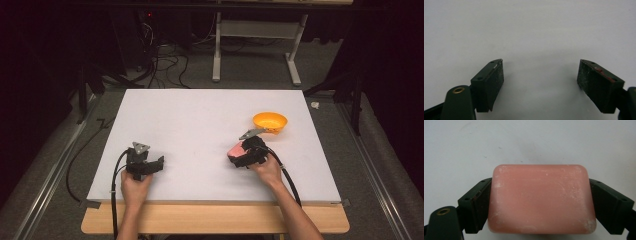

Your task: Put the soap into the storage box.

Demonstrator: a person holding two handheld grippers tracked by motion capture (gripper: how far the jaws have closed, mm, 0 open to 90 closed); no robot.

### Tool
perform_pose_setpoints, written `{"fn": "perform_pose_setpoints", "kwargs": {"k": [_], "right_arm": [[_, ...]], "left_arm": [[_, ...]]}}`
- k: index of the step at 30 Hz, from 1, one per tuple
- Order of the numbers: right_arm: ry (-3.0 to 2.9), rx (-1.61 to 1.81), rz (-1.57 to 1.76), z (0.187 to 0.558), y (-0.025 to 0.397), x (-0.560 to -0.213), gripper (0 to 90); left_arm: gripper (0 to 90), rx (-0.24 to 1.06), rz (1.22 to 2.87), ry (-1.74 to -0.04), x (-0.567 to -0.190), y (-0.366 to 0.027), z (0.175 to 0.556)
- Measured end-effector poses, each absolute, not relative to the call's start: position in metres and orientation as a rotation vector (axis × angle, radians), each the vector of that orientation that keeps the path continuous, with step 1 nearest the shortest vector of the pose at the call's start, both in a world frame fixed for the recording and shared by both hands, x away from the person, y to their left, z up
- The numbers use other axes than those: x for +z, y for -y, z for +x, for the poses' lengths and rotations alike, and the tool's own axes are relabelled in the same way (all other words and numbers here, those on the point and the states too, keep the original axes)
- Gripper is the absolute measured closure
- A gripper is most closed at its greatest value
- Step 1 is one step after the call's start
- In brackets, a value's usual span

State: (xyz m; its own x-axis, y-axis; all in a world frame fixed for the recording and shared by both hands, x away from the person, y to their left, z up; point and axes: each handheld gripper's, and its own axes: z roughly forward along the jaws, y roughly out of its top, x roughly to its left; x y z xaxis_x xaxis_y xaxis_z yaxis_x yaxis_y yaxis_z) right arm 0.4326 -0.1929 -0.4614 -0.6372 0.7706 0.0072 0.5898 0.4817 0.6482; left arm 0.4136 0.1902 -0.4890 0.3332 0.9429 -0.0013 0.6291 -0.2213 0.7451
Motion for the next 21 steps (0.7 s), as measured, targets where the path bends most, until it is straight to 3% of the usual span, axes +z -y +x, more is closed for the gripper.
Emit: {"fn": "perform_pose_setpoints", "kwargs": {"k": [21], "right_arm": [[-2.405, 0.954, 1.170, 0.421, 0.209, -0.444, 13.7]], "left_arm": [[21.7, 0.615, 1.945, -1.377, -0.489, -0.190, 0.414]]}}
